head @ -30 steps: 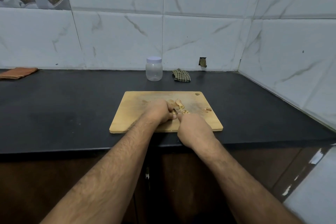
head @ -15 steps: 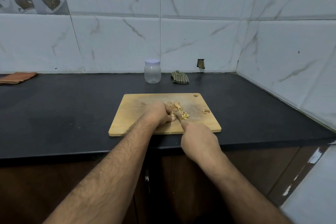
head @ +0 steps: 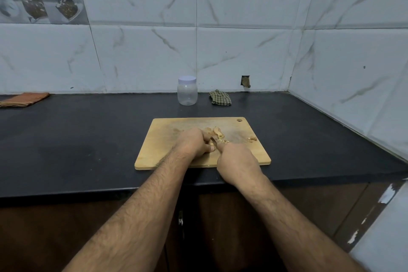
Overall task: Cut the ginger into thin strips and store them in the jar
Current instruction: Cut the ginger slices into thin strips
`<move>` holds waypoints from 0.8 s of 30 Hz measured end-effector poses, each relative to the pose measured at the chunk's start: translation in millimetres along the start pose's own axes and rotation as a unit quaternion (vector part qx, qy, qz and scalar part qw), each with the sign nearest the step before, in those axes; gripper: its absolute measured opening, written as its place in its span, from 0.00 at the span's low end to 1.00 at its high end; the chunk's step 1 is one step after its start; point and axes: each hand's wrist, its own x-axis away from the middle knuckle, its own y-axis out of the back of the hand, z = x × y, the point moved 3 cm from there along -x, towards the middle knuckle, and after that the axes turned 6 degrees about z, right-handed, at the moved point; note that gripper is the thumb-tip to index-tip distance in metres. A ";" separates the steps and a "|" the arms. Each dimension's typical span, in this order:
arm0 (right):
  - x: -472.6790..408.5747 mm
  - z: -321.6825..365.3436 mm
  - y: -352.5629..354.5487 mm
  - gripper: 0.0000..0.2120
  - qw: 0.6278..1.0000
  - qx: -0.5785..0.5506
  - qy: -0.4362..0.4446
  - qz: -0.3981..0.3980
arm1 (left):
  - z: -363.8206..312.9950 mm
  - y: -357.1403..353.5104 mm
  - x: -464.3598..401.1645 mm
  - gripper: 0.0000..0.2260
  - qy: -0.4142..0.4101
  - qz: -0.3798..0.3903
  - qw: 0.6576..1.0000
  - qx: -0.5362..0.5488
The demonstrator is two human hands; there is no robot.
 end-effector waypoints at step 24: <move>-12.6 0.6 -3.1 0.16 1.000 -0.006 0.017 0.006 | 3.8 -2.2 -3.4 0.14 0.012 0.005 0.999 0.037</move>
